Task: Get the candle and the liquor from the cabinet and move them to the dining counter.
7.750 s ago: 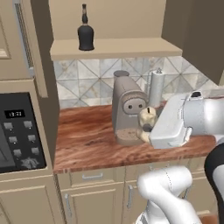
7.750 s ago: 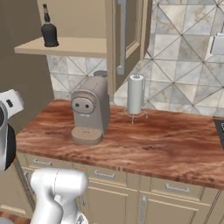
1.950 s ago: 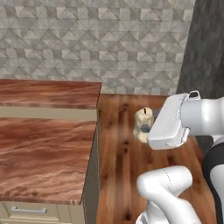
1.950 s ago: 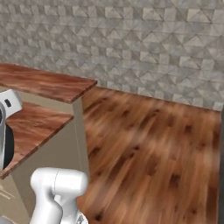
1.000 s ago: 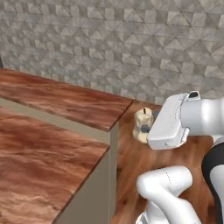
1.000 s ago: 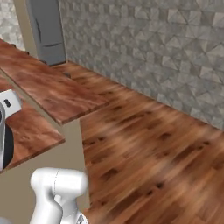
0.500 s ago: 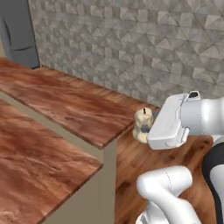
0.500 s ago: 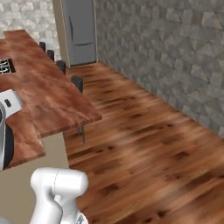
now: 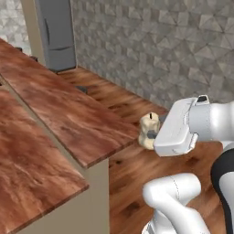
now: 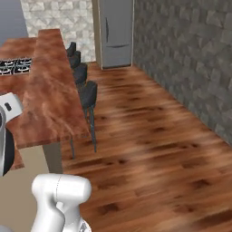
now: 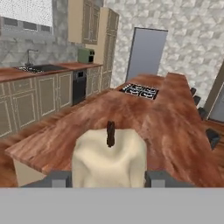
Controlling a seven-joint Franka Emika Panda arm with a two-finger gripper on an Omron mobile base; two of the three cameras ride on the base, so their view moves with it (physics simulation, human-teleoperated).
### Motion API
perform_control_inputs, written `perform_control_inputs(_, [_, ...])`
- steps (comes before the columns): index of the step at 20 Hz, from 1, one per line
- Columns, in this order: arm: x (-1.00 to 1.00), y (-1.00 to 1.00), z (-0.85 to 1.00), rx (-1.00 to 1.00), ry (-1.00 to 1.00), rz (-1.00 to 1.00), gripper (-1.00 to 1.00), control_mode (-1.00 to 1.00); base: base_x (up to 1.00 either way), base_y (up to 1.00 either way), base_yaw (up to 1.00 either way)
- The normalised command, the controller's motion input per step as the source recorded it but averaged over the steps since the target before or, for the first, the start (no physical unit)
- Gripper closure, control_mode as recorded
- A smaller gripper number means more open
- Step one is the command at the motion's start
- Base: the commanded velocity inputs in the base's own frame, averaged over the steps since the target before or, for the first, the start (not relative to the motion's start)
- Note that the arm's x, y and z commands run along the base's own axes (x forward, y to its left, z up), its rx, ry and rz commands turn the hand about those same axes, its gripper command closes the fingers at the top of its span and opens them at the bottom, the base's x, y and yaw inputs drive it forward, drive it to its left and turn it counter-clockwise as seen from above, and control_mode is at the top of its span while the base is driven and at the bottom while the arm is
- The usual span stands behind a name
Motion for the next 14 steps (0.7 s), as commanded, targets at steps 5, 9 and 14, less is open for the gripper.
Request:
perform_control_inputs(5, [0.0, 0.0, 0.0, 0.0, 0.0, 0.0, 1.0, 1.0, 0.28, -0.64, 0.4])
perform_control_inputs(9, [0.0, 0.0, 0.0, 0.0, 0.0, 0.0, 1.0, 1.0, 0.27, -0.65, 0.4])
perform_control_inputs(14, [0.0, 0.0, 0.0, 0.0, 0.0, 0.0, 1.0, 1.0, 0.41, -0.59, 0.41])
